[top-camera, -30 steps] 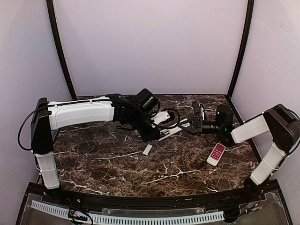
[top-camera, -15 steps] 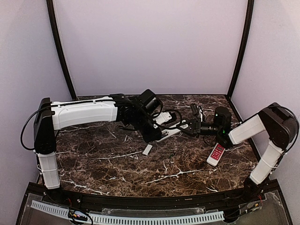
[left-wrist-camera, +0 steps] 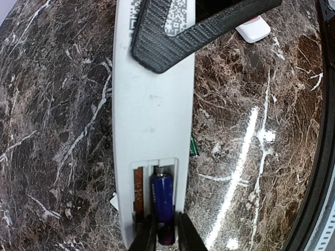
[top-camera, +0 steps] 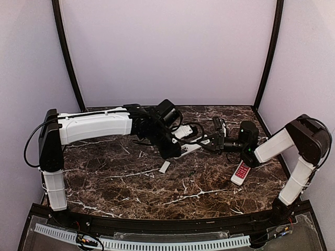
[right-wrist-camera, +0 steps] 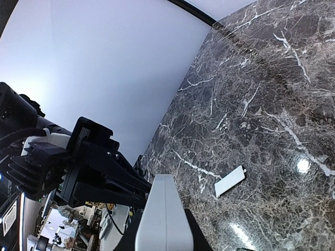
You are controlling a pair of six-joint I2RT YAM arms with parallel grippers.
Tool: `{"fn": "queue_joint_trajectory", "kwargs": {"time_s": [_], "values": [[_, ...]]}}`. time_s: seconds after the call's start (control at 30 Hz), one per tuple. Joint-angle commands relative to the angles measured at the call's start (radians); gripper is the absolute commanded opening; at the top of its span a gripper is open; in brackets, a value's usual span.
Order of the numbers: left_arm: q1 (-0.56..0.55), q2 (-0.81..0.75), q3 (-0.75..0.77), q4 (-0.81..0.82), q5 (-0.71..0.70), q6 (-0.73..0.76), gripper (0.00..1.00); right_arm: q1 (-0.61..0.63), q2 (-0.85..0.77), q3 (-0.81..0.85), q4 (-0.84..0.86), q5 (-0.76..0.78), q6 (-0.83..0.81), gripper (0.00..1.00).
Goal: Load the batteries into the remote control
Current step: Load the battery at the center of the board.
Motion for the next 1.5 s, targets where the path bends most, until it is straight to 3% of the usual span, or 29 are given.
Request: {"fn": "queue_joint_trajectory", "kwargs": {"time_s": [0.0,0.13,0.67,1.13,1.3,1.47], "values": [[-0.007,0.015,0.021,-0.052,-0.012,0.007,0.19,0.013,-0.003,-0.004,0.105,-0.016,0.029,0.0],[-0.008,0.014,0.022,-0.055,-0.019,0.006,0.29,0.013,-0.001,-0.007,0.108,-0.015,0.03,0.0],[-0.004,-0.044,0.017,-0.015,-0.068,-0.006,0.41,0.013,0.017,-0.024,0.11,-0.012,0.051,0.0],[0.053,-0.162,-0.071,0.089,0.063,-0.003,0.52,0.013,-0.004,-0.027,0.099,-0.046,0.073,0.0],[0.097,-0.312,-0.235,0.2,0.123,0.143,0.52,0.01,-0.038,-0.018,0.063,-0.086,0.089,0.0],[0.093,-0.48,-0.418,0.286,0.223,0.431,0.47,0.01,-0.053,-0.008,0.067,-0.142,0.14,0.0]]}}
